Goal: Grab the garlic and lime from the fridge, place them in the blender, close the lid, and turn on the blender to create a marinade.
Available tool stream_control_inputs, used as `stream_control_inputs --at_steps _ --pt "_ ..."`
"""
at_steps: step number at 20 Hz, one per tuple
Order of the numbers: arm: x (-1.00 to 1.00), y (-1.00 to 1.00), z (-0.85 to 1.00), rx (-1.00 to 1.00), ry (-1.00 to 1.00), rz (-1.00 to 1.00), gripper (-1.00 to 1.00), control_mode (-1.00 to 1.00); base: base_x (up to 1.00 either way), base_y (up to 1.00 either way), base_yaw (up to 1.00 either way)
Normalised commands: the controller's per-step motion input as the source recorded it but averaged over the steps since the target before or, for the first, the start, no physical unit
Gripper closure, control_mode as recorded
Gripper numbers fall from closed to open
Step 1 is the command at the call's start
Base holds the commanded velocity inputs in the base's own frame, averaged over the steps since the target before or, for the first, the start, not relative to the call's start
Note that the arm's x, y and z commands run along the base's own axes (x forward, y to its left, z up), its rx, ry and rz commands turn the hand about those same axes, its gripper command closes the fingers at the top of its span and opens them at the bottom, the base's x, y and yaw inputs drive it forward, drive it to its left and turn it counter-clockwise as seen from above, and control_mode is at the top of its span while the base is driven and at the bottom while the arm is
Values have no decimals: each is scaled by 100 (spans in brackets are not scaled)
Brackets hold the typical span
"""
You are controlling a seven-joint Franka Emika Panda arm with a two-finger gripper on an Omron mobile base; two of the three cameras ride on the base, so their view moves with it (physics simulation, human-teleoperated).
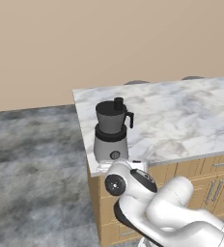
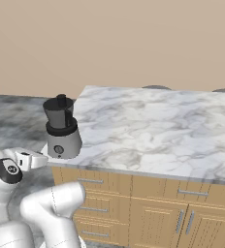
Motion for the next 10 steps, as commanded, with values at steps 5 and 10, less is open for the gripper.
stream_control_inputs --at_steps 5,10 --pt "18 -61 -66 0 0 11 100 -100 0 0 0" --pt "15 -51 -63 0 0 11 100 -100 0 0 0"
